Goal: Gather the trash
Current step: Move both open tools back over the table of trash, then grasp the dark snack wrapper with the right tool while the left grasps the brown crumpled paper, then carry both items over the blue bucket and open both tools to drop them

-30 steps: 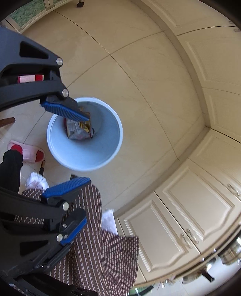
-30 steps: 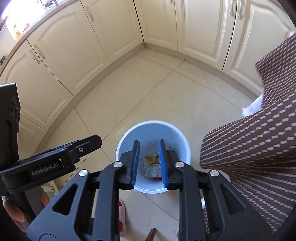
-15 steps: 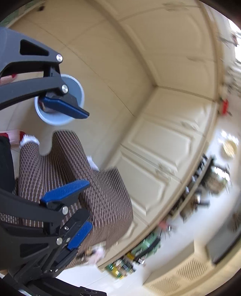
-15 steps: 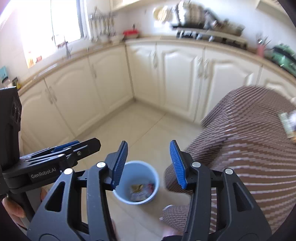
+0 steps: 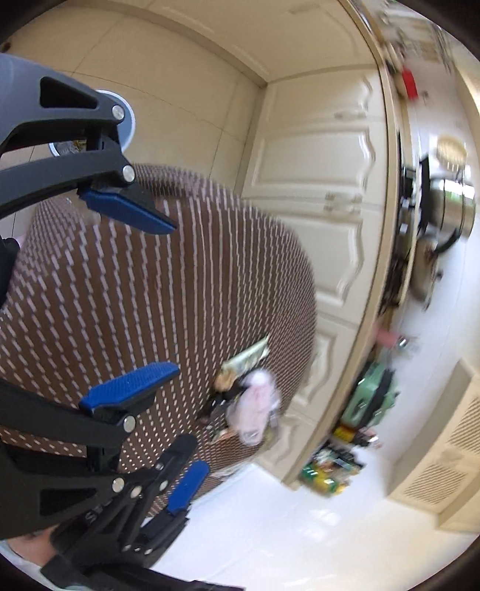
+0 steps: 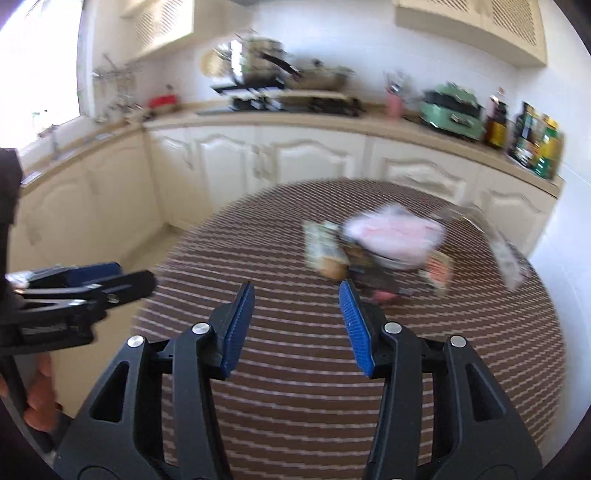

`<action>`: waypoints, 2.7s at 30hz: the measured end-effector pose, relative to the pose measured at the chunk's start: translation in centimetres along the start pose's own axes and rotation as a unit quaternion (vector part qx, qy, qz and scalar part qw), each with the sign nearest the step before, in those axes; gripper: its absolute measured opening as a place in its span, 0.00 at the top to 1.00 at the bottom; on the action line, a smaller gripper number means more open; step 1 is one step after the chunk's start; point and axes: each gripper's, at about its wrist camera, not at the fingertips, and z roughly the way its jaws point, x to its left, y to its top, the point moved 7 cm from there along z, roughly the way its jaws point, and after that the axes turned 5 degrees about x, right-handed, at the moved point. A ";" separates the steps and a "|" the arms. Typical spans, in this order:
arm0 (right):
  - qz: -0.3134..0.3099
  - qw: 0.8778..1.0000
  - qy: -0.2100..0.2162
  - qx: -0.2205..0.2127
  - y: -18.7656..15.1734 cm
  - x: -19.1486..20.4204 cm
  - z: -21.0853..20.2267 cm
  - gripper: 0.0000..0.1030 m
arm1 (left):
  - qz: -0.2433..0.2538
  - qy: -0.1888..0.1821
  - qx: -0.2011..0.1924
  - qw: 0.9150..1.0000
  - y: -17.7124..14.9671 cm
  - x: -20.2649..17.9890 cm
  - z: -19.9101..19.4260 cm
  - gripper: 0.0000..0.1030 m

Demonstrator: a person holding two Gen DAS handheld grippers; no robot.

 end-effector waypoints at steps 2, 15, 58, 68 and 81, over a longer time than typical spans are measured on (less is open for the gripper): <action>-0.002 1.000 -0.005 0.024 -0.2 -1.8 1.5 0.53 | 0.017 0.002 0.014 1.000 0.3 -1.8 1.7 0.32; -0.049 0.993 0.018 0.108 0.0 -4.9 10.2 0.73 | 0.050 0.024 0.053 0.997 2.7 -6.1 8.2 0.32; -0.003 0.997 -0.002 0.072 -0.2 -4.7 7.0 0.92 | 0.053 -0.002 0.038 0.998 1.9 -4.9 7.3 0.77; -0.054 0.993 0.099 0.023 2.4 9.3 3.2 0.92 | -0.017 0.019 -0.015 1.000 0.1 5.9 -0.6 0.77; -0.145 0.961 0.206 0.111 -3.2 32.5 10.0 0.92 | -0.161 0.092 0.008 0.983 -9.9 26.9 -3.3 0.77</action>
